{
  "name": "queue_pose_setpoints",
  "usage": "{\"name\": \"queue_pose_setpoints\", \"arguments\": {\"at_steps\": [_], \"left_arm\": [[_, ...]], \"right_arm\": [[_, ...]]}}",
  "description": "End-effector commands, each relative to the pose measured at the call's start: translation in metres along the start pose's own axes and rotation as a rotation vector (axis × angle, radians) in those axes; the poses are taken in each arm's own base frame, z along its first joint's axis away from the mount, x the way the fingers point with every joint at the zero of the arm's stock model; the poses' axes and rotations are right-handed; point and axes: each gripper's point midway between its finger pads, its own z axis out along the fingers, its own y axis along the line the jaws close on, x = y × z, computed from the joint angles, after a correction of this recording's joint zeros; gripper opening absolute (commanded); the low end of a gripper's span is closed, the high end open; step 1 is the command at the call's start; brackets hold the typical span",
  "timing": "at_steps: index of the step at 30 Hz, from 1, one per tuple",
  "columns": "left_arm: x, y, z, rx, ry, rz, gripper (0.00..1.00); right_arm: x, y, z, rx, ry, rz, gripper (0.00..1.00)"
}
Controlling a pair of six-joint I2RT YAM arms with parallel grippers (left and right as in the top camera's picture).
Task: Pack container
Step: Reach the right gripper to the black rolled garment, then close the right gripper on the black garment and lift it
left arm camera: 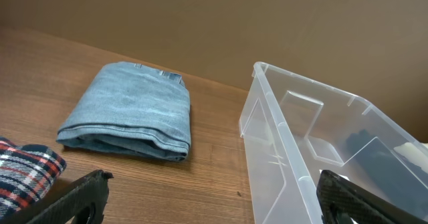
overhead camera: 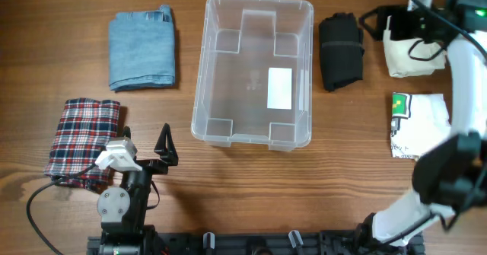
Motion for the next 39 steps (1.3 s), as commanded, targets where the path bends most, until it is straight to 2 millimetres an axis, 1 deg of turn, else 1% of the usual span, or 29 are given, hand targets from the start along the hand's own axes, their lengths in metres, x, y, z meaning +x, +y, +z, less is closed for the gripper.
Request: {"name": "queue_pose_setpoints", "arguments": {"at_steps": [1, 6, 10, 14, 16, 22, 27, 35, 39], "left_arm": [[0.001, 0.005, 0.0, -0.02, -0.004, 0.02, 1.0], [0.001, 0.005, 0.0, -0.02, -0.004, 0.02, 1.0], [0.001, 0.005, 0.0, -0.02, -0.004, 0.02, 1.0], [0.001, 0.005, 0.0, -0.02, -0.004, 0.02, 1.0], [0.001, 0.005, 0.0, -0.02, -0.004, 0.02, 1.0], [0.001, 0.005, 0.0, -0.02, -0.004, 0.02, 1.0], [0.001, 0.005, 0.0, -0.02, -0.004, 0.02, 1.0], [0.001, 0.005, 0.0, -0.02, -0.004, 0.02, 1.0], [0.001, 0.005, 0.0, -0.02, -0.004, 0.02, 1.0]], "right_arm": [[0.023, -0.019, 0.039, -0.05, 0.08, 0.086, 1.0], [0.059, -0.038, 0.078, -0.074, 0.181, 0.177, 1.0], [0.077, -0.048, 0.1, -0.084, 0.223, 0.214, 1.0], [0.089, -0.057, 0.113, -0.074, 0.247, 0.235, 1.0], [0.093, -0.062, 0.117, -0.06, 0.257, 0.259, 1.0], [0.106, -0.067, 0.132, -0.068, 0.279, 0.274, 1.0], [0.106, -0.06, 0.143, -0.123, 0.265, 0.276, 1.0], [0.118, -0.056, 0.166, -0.154, 0.282, 0.267, 1.0], [0.119, -0.055, 0.17, -0.157, 0.283, 0.262, 1.0]]}}
